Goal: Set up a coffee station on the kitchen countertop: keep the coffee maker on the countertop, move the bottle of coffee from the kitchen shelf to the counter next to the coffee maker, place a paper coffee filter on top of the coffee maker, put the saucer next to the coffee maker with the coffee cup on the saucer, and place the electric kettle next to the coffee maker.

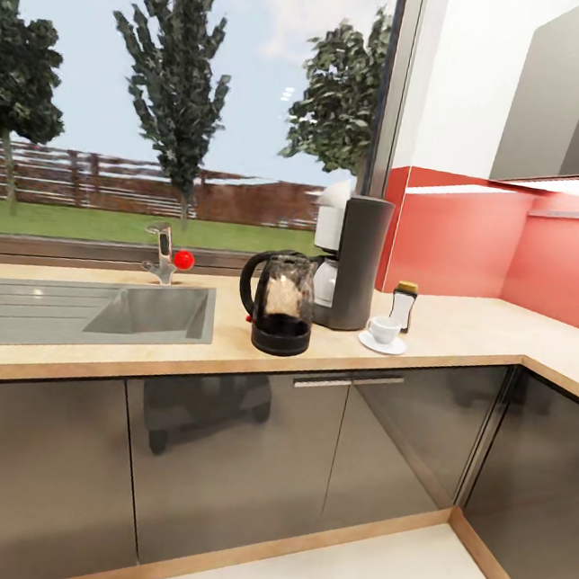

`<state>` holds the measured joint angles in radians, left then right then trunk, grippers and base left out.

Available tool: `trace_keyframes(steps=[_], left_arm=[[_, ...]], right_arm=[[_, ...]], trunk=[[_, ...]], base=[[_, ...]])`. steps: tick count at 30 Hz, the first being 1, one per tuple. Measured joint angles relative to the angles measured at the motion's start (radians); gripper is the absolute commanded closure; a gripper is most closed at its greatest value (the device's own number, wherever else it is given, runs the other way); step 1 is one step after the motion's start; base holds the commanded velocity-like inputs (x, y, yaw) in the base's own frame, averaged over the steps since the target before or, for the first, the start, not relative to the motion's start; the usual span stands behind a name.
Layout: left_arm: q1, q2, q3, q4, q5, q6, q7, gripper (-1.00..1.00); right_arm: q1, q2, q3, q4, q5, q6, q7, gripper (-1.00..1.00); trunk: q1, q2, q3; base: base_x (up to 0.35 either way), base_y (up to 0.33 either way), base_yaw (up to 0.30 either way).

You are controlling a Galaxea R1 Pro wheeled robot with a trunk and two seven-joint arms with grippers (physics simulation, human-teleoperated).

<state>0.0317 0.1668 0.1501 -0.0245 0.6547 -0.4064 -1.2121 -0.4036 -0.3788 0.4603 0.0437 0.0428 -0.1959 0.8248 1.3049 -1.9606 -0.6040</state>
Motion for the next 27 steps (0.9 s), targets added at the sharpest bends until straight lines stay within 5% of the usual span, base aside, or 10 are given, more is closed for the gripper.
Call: trace_keyframes(steps=[4, 15, 17, 22, 27], left_arm=[[0.000, -0.006, -0.001, 0.000, 0.000, 0.000, 0.013, -1.00], [0.000, -0.007, 0.000, 0.000, 0.000, 0.001, 0.017, -1.00], [0.000, -0.007, 0.000, 0.000, 0.000, 0.001, 0.018, -1.00], [0.000, -0.007, 0.001, 0.000, 0.000, 0.001, 0.026, -1.00], [0.000, -0.008, -0.002, 0.000, 0.000, 0.001, 0.088, -1.00]], right_arm=[[0.037, 0.019, -0.003, 0.006, 0.000, -0.010, -0.165, -1.00], [0.046, 0.036, -0.003, 0.006, 0.000, -0.011, -0.247, -1.00], [0.046, 0.055, -0.003, 0.005, 0.002, -0.011, -0.282, -1.00], [0.046, 0.157, -0.002, 0.006, 0.004, -0.010, -0.402, -1.00], [0.046, 0.200, -0.002, 0.006, 0.003, -0.007, -0.428, -1.00]], trunk=[[0.000, 0.000, 0.000], [0.000, 0.000, 0.000], [0.000, 0.000, 0.000], [0.000, 0.000, 0.000], [0.000, 0.000, 0.000]], base=[[0.000, 0.000, 0.000], [0.000, 0.000, 0.000], [0.000, 0.000, 0.000], [0.000, 0.000, 0.000], [0.000, 0.000, 0.000]])
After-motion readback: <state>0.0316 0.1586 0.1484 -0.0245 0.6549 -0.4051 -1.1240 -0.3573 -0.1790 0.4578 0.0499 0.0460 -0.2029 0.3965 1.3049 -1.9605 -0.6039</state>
